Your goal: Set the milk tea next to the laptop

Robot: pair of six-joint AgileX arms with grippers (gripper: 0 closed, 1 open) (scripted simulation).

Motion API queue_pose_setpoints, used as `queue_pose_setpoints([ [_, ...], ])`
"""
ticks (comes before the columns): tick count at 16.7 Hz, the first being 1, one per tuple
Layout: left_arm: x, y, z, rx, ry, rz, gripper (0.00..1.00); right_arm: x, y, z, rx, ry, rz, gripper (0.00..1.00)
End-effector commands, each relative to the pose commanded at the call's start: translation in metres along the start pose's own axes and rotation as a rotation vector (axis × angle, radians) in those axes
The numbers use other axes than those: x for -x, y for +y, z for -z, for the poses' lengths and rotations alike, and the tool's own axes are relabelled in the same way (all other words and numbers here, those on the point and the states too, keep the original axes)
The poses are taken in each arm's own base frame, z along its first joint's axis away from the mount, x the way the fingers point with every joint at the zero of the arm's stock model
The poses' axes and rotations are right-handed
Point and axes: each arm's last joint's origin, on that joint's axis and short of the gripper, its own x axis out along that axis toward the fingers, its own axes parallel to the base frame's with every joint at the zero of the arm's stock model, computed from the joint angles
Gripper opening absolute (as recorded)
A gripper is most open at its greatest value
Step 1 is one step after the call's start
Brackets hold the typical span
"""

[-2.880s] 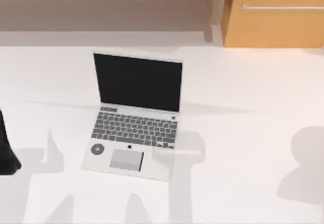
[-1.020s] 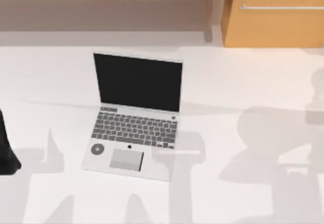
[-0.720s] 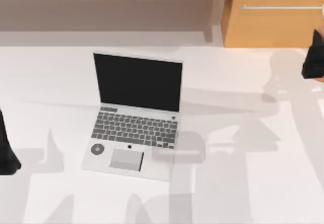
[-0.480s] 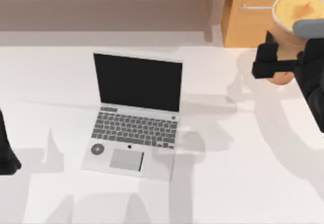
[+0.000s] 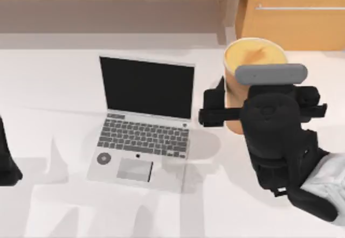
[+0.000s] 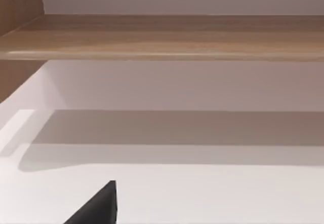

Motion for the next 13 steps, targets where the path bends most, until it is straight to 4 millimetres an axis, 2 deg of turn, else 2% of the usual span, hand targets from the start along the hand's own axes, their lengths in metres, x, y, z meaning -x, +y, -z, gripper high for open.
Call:
queue_pose_setpoints([
  [5,0.0,0.0,0.0,0.0,0.0,0.0,1.0,0.022,0.021,0.017,-0.015,0.013,0.027,0.0],
  [13,0.0,0.0,0.0,0.0,0.0,0.0,1.0,0.024,0.021,0.018,-0.025,0.012,0.033,0.0],
])
